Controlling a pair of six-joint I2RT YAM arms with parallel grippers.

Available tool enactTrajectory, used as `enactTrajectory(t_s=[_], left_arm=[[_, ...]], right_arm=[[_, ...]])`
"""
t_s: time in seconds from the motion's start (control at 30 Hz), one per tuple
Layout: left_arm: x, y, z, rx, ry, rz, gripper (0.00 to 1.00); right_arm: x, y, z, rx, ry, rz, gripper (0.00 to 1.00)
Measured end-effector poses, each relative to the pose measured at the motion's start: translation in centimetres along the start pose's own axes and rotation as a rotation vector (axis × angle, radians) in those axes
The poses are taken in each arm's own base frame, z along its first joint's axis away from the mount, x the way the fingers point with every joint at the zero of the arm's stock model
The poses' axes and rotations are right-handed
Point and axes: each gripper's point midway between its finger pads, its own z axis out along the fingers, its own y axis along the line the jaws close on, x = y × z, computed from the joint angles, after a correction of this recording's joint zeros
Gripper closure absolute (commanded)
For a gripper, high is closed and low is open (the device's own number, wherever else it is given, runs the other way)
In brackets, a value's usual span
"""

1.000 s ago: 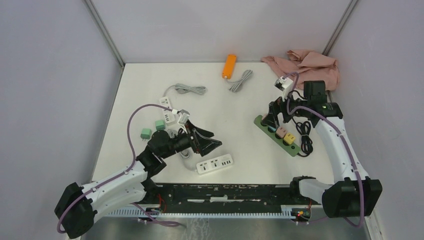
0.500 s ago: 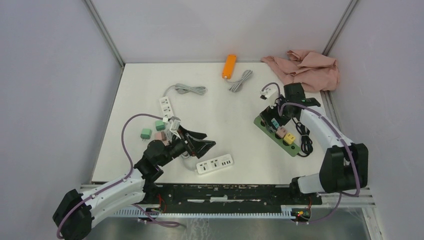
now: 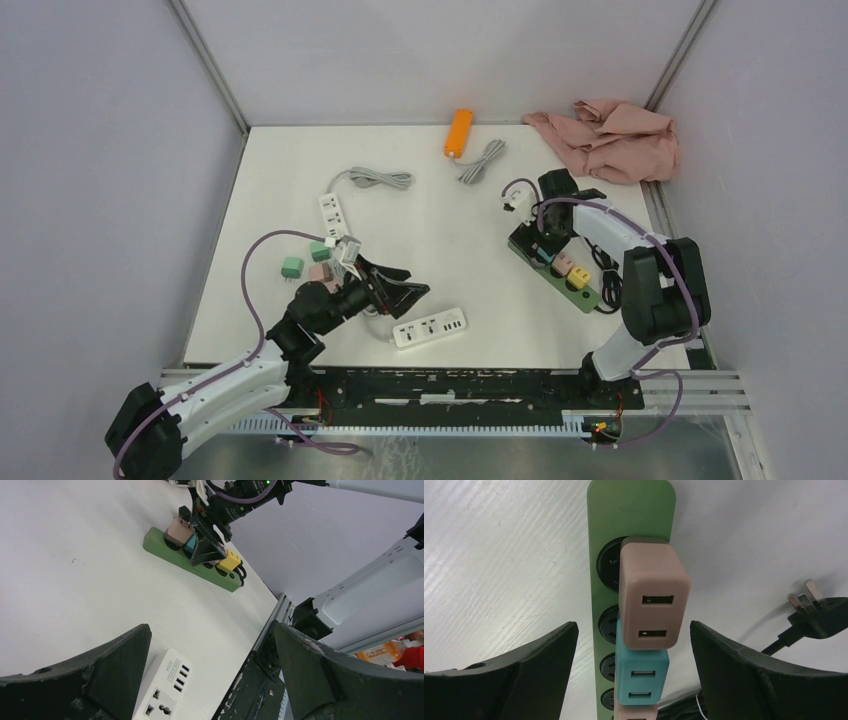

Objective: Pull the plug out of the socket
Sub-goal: Move the socket to the center of the board.

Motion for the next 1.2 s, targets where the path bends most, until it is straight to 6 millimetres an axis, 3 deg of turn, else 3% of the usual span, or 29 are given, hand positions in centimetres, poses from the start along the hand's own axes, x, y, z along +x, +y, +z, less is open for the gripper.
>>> enactTrajectory(t_s=[0.27,0.53,0.67,1.07,1.13,1.2], left_arm=[[0.3,0.2,-0.2,-0.002,0.003,-0.001,0.0],[0.5,0.3,-0.7,0.003,-0.003,0.0,0.0],[0.7,0.4,-0.9,0.006,-0.006,0.001,0.0],[1.2,0.8,-1.1,0.001,0.001,0.011,0.0],[1.3,0.8,-1.1,0.003,0.003,0.019,0.01],[1.3,0.7,-1.1,0.009,0.007,0.027,0.01]], right_arm=[[0.5,1.1,1.2,-0.054,0.034,-0.001,0.3],[-0.2,2.7,1.4,-0.089,0.044,-0.05,0.65],[-1.0,4.7,1.5,-0.139,0.03,-0.1,0.75],[-4.6,15.1,-0.1,-0.345,-0.073,-0.377,0.76],[-4.7,16.3,-0.2,-0.354,-0.071,-0.425,0.72],[-4.7,17.6,-0.2,-0.349,-0.061,-0.481,0.62]])
